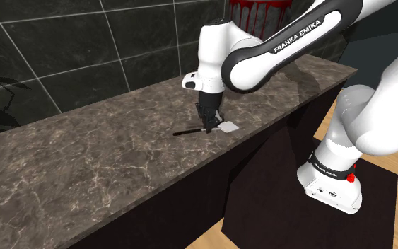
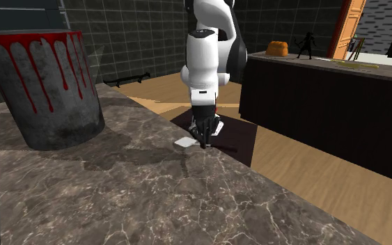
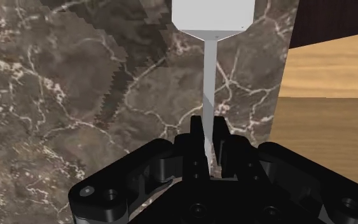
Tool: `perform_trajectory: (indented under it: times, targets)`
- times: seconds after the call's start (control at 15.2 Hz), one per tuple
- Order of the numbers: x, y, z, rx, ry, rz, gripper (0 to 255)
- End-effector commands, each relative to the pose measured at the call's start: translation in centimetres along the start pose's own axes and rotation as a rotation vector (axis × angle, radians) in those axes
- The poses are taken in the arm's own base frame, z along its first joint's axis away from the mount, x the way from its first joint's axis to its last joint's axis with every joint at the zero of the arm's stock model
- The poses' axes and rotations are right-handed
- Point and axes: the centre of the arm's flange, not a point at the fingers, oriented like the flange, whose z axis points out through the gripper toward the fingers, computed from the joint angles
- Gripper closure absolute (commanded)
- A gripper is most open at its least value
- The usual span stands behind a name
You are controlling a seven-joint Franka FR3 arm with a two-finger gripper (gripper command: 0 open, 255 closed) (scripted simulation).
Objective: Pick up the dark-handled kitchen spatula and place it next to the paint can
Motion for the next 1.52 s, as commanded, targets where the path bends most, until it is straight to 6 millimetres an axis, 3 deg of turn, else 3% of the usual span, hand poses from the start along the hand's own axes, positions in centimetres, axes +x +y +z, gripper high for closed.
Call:
perform_trajectory:
  times: [0.0,1.45]
  targets:
    - [0.1,0.0,-1.1,0.000,0.000,0.000,255]
    - [0.9,0.0,-12.7,0.000,0.000,0.000,255]
